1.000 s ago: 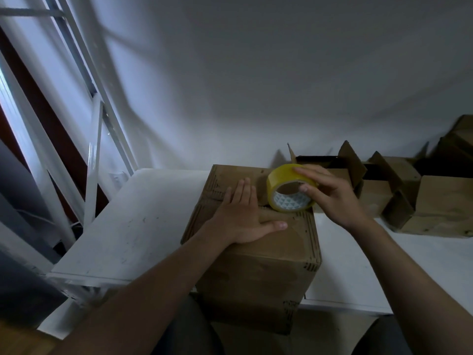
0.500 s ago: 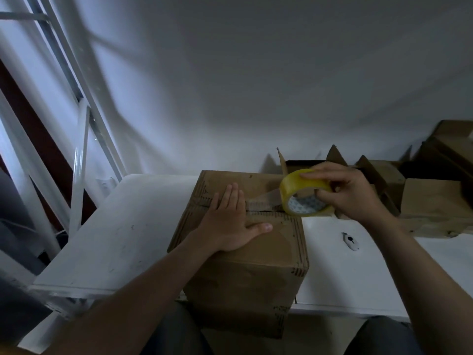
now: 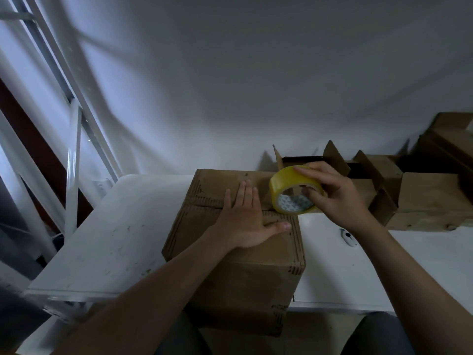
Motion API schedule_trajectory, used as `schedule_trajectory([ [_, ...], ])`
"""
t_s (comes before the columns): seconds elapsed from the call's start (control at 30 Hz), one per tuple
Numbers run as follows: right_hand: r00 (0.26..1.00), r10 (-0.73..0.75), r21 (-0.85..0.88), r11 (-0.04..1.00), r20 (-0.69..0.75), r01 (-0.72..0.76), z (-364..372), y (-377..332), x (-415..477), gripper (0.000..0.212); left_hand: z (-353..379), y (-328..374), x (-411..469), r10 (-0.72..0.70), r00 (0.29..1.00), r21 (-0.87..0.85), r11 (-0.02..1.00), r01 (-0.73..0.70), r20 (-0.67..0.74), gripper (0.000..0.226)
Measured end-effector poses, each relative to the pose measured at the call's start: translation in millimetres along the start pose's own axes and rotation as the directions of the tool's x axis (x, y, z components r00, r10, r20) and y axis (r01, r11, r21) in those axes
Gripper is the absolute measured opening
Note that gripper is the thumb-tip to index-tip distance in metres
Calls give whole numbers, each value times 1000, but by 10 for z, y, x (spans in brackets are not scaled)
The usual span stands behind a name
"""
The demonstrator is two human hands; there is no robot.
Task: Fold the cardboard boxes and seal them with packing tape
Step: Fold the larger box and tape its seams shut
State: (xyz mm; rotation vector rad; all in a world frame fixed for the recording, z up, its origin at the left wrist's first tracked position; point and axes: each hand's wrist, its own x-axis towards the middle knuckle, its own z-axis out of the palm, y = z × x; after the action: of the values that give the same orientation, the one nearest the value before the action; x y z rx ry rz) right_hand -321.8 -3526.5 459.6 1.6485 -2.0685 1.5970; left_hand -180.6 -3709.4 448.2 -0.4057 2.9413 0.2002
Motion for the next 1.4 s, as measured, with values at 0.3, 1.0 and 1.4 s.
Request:
schedule_trajectory([
  [0.3, 999, -18, -125, 992, -28, 14, -161, 33, -47, 54, 36, -39, -21, 10, 999, 16, 1000, -10, -44, 121],
  [1.0, 996, 69, -206, 977, 54, -57, -183, 551, -599, 86, -14, -2, -4, -9, 1000, 45, 999, 9, 4, 122],
  [1.4, 984, 179, -212, 961, -24, -180, -74, 575, -611, 78, -155, 494, -206, 180, 981, 80, 979, -186, 76, 106],
])
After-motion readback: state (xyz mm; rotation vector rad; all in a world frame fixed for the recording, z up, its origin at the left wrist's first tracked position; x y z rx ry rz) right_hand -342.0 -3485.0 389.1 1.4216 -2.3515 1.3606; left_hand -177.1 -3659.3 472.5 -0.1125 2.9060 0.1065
